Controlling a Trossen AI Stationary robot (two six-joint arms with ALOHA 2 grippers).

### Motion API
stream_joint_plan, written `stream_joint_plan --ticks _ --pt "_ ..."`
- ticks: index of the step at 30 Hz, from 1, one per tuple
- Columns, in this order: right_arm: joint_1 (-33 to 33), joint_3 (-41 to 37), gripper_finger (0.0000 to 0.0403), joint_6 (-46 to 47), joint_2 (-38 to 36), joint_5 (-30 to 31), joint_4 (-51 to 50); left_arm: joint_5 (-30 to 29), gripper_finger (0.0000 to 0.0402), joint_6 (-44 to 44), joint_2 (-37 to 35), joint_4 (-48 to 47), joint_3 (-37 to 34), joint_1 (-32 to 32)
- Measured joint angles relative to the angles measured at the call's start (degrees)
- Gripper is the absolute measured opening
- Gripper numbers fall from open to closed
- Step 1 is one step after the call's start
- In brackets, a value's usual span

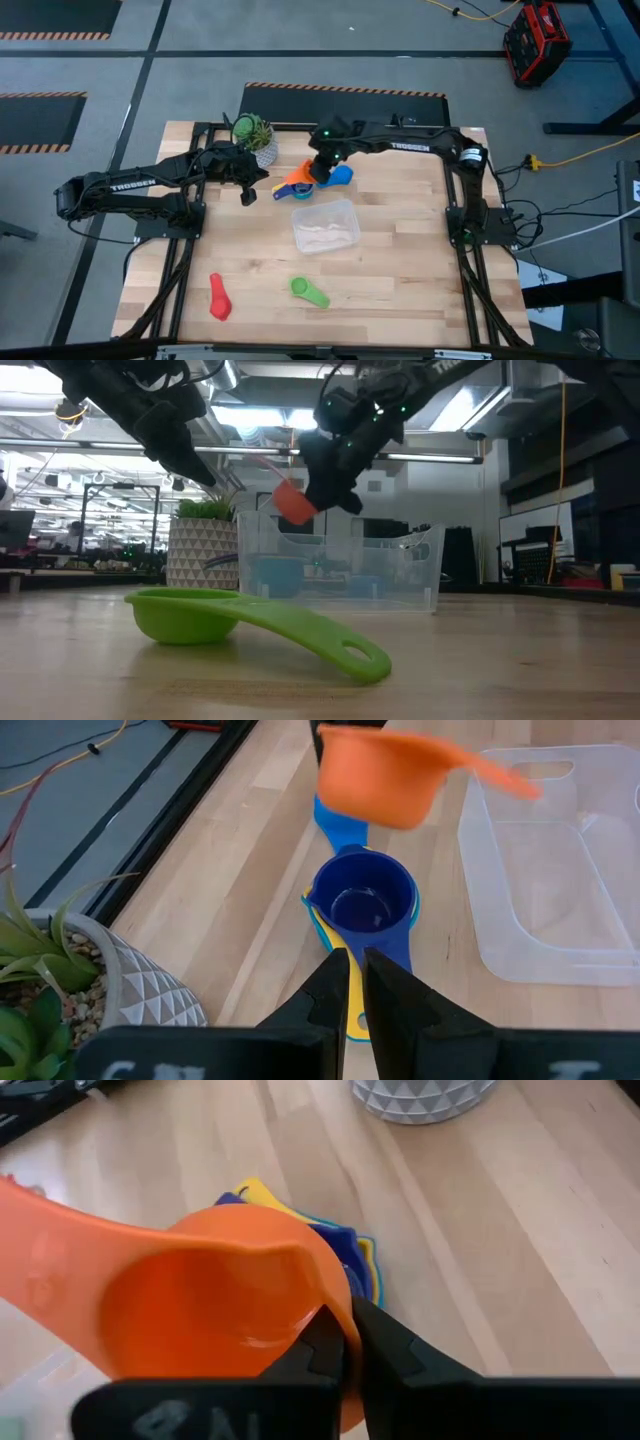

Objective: Nest measuring cups in basket
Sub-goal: Stack the orange measuring cup on top of the dark blue measuring cup

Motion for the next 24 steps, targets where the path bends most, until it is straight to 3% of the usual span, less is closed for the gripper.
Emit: stream_joint_plan --ticks 24 --pt "0.07 -0.09 0.0017 0.35 6.60 0.02 3.43 0.00 0.0027 0.01 0.01 0.03 0.00 0.00"
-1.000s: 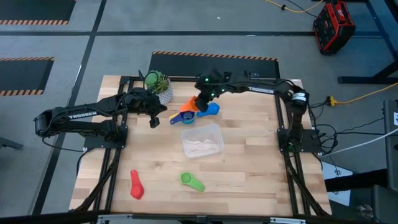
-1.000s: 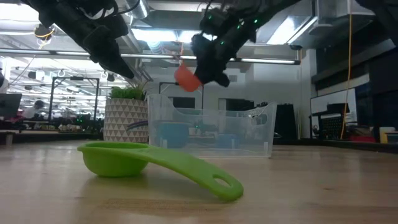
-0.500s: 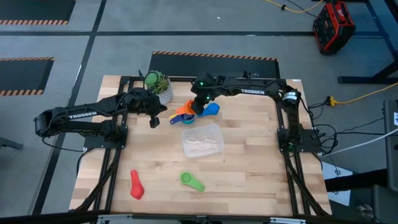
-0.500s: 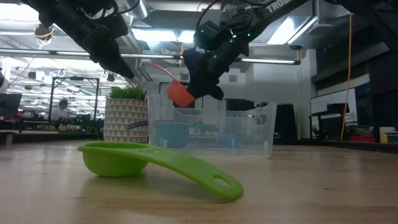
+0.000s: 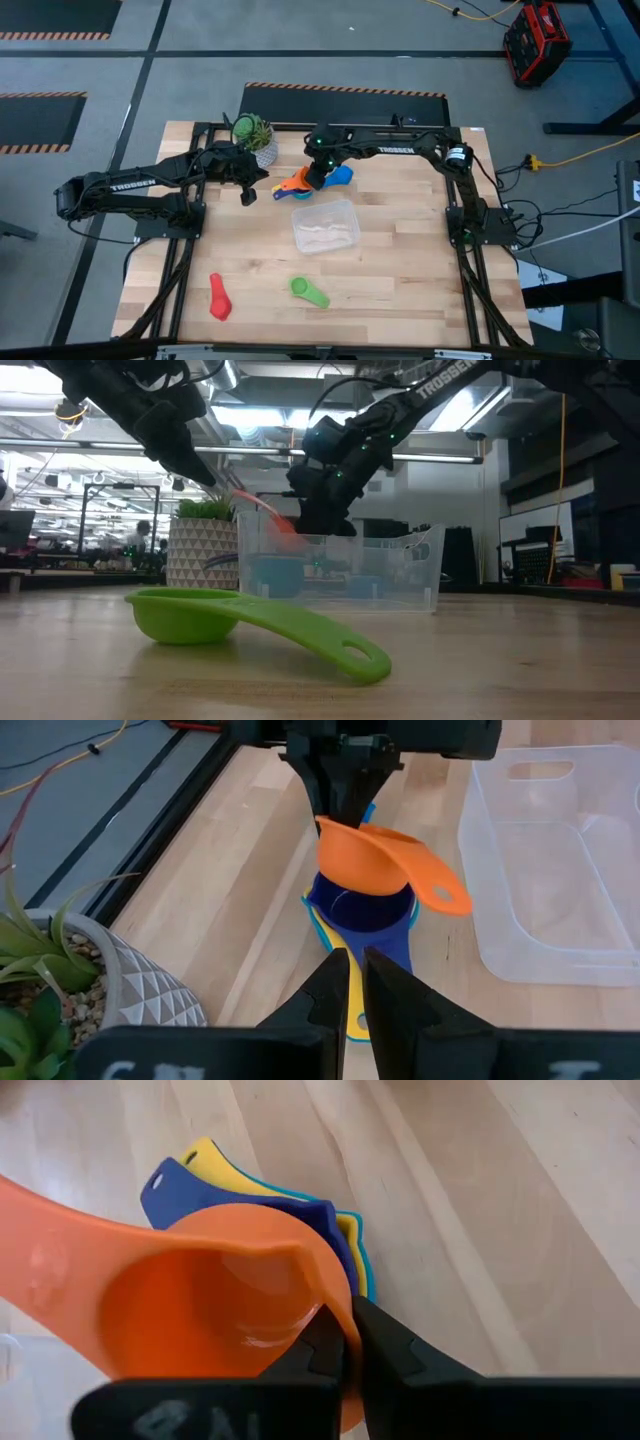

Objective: Nest measuring cups in basket
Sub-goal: Stack the orange measuring cup on top of the dark blue measuring cup, then stack the blue measuring cup on top of the orange measuring cup

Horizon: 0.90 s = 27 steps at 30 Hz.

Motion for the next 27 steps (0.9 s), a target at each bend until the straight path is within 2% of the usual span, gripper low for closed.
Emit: stream_joint_plan --ticks 8,27 --pt "0.00 0.02 0.0023 0.06 -0.02 0.00 0.11 -0.02 0.0028 0.01 -0.01 0.00 0.00 0.00" --pt "-0.04 0.02 0.0099 0.22 -0.02 -0.05 0.05 0.00 0.0027 -0.01 0.00 0.00 0.00 0.00"
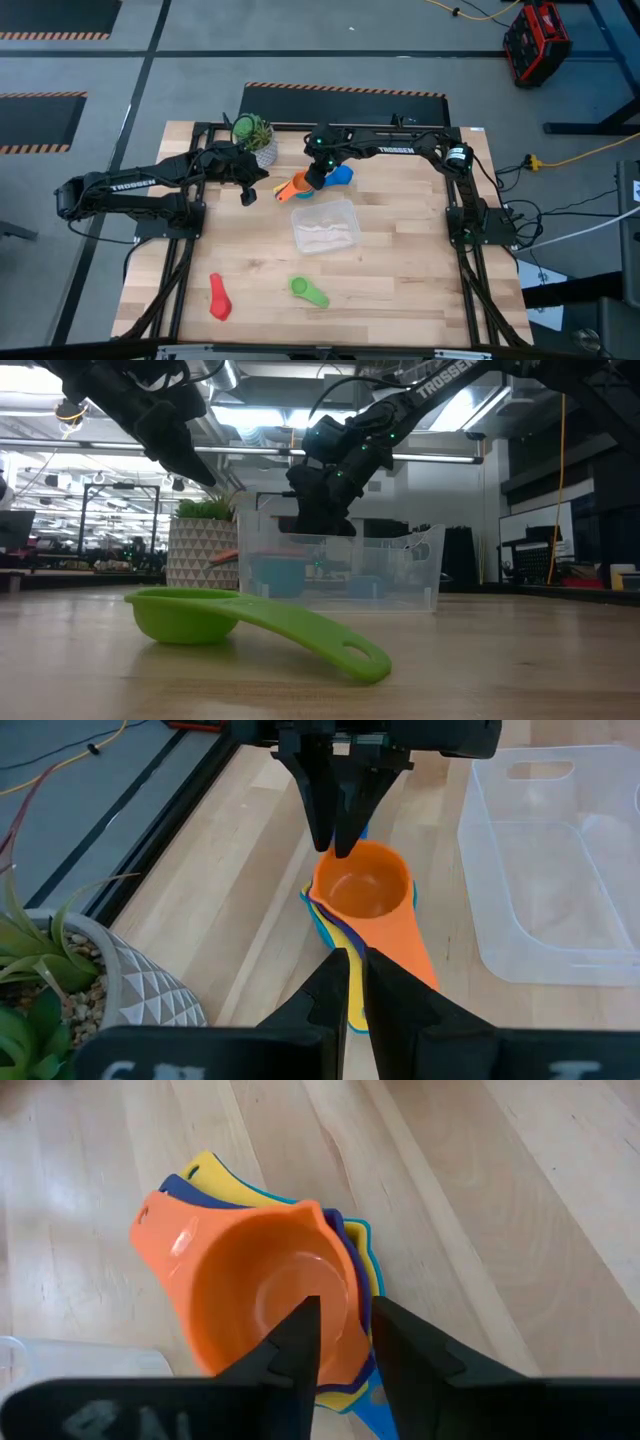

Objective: Nest measuring cups in basket
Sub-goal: Stack the blue measuring cup on top of the orange measuring cup

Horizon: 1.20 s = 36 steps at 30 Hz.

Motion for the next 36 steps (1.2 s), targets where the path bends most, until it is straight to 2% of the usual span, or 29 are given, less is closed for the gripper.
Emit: stream_joint_plan --ticks 8,15,25,33,36 --pt "-0.49 0.00 0.0102 0.02 -0.05 -0.03 -0.60 0.00 0.0028 0.00 -0.01 0.00 0.00 0.00" --pt "-1.85 0.07 0.0102 -0.46 -3.38 -0.34 -2.17 0.00 0.0027 0.00 0.01 -0.03 0.00 0.00" --pt "-4.82 0.09 0.0102 -10.72 -11.36 -0.60 -9.74 0.01 0.0027 0.00 0.03 0.01 0.00 0.00" --pt "-6.41 0.09 0.0102 -13.86 -11.96 -0.79 -10.84 0.01 0.0027 0.00 0.03 -0.01 0.00 0.00" --pt "-6.89 0.09 0.0102 -13.99 -11.96 -3.56 -10.91 0.00 0.0028 0.00 0.03 -0.02 0.00 0.00"
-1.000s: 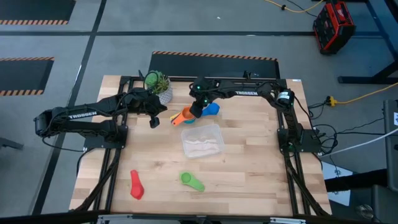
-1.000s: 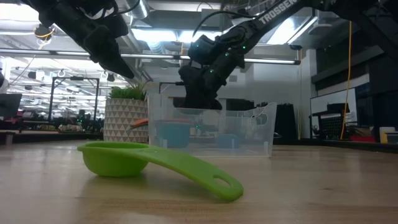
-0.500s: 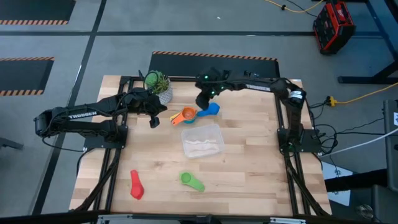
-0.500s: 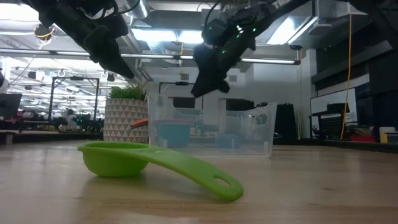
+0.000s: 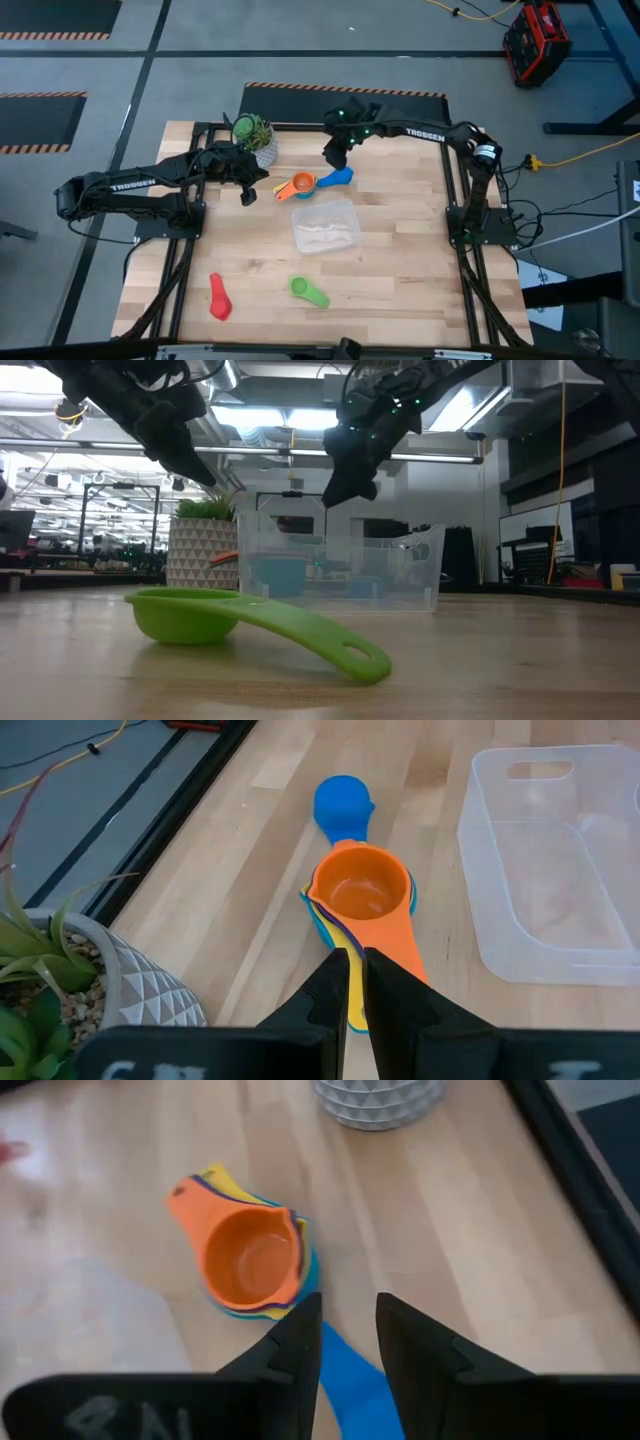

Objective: Nest measuring cups in basket
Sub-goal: Stack the blue measuring cup on top of the orange measuring cup

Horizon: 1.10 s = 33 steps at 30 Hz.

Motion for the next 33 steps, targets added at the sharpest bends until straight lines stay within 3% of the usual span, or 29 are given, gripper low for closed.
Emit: stream_joint_plan --ticks 8,15,33 --pt "-1.24 0.00 0.0102 0.37 0.00 -3.36 -0.02 0.02 0.0027 0.00 0.00 0.00 0.00 0.00" --pt "-1.22 0.00 0.0102 0.46 0.00 0.88 0.04 0.00 0.0027 -1.15 0.00 -0.01 0.00 0.00" --pt "-1.20 -0.02 0.0102 0.70 0.00 1.08 0.07 0.00 0.0028 -1.07 0.00 -0.01 0.00 0.00"
